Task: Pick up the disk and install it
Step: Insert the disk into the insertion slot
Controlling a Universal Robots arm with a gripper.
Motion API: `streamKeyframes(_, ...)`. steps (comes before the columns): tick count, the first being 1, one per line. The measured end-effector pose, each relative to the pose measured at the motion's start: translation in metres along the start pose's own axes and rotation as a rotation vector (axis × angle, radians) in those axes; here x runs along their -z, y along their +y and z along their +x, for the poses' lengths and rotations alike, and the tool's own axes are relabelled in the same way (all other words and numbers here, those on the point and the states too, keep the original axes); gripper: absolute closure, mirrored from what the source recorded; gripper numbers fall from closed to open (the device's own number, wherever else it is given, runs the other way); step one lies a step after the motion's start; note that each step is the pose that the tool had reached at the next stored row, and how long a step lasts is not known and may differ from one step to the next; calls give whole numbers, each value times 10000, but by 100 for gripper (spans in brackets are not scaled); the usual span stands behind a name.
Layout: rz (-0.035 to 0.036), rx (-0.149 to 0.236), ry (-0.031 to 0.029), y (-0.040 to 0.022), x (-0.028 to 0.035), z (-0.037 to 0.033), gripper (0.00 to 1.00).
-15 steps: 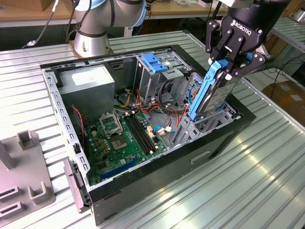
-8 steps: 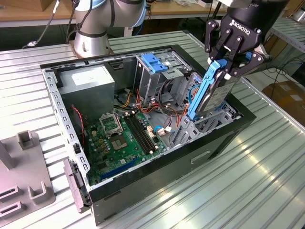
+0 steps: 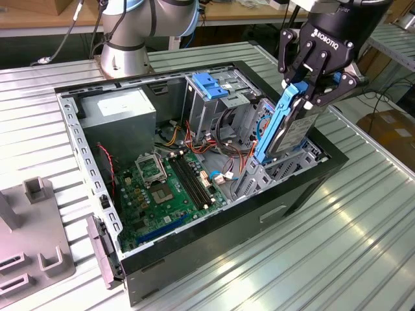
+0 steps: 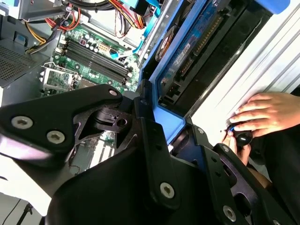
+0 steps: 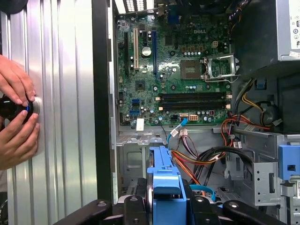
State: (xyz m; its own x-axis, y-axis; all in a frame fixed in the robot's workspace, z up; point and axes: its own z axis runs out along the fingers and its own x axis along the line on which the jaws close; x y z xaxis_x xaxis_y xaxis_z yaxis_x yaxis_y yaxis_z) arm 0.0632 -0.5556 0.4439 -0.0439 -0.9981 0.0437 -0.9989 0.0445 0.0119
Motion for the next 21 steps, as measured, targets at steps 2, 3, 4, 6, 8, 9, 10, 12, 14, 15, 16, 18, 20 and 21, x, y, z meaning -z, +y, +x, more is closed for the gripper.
streamKeyframes(2, 0, -11, 3, 0, -1, 0, 63)
streamKeyframes(3, 0, -15, 2, 0, -3, 0, 63)
streamKeyframes(4, 0, -17, 1, 0, -7, -1, 63)
streamKeyframes(6, 0, -16, 1, 6, -14, -1, 63)
streamKeyframes(8, 0, -17, 2, 10, -23, -1, 63)
streamKeyframes(9, 0, -16, 1, 11, -28, -1, 63)
streamKeyframes(10, 0, -16, 1, 12, -32, -1, 63)
streamKeyframes(12, 1, -16, 1, 12, -42, -1, 63)
streamKeyframes(14, 0, -16, 2, 12, -51, -2, 63)
streamKeyframes(15, 0, -17, 1, 12, -56, -2, 63)
streamKeyframes(16, 0, -16, 1, 12, -64, -2, 63)
streamKeyframes(18, 0, -16, 1, 12, -74, -3, 63)
streamKeyframes(20, 0, -16, 2, 12, -93, -4, 63)
streamKeyframes(21, 0, -16, 2, 12, -100, -4, 63)
